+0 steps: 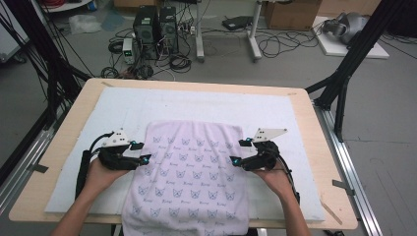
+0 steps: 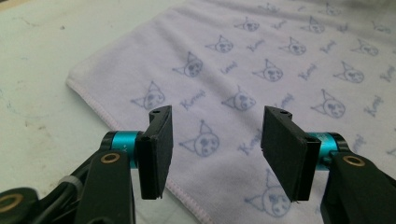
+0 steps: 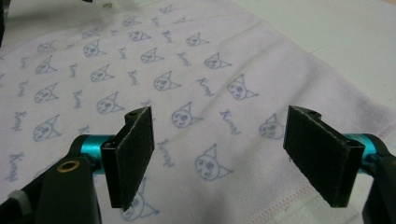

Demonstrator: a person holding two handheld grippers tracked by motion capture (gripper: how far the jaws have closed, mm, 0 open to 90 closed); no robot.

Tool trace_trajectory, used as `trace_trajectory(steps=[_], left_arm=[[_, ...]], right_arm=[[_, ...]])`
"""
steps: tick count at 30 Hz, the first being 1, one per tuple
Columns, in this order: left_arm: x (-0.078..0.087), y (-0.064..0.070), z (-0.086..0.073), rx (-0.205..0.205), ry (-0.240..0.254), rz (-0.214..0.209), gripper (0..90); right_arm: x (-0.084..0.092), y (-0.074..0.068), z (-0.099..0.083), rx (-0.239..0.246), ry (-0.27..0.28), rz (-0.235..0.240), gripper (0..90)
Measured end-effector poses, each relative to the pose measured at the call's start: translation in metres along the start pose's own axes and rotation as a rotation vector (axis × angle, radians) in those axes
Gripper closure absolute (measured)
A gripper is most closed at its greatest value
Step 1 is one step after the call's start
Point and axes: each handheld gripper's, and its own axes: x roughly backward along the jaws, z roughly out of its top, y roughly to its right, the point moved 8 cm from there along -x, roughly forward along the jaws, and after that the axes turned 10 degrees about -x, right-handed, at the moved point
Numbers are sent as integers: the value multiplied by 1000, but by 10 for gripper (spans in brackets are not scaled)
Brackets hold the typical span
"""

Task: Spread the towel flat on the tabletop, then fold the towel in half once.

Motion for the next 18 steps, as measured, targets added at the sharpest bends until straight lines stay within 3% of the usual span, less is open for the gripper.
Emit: trace_trajectory(steps=[8,11,18], left_arm=[[0,-10,14,-5,8,-15,453],[-1,-16,19,-5,-6,-15,459],[0,-36,34,13,10,-26,483]], right_arm=[[-1,2,9,-8,-12,7,239],[-4,2,16,20,-27,4,241],[-3,13,40,22,-32,-6,254]])
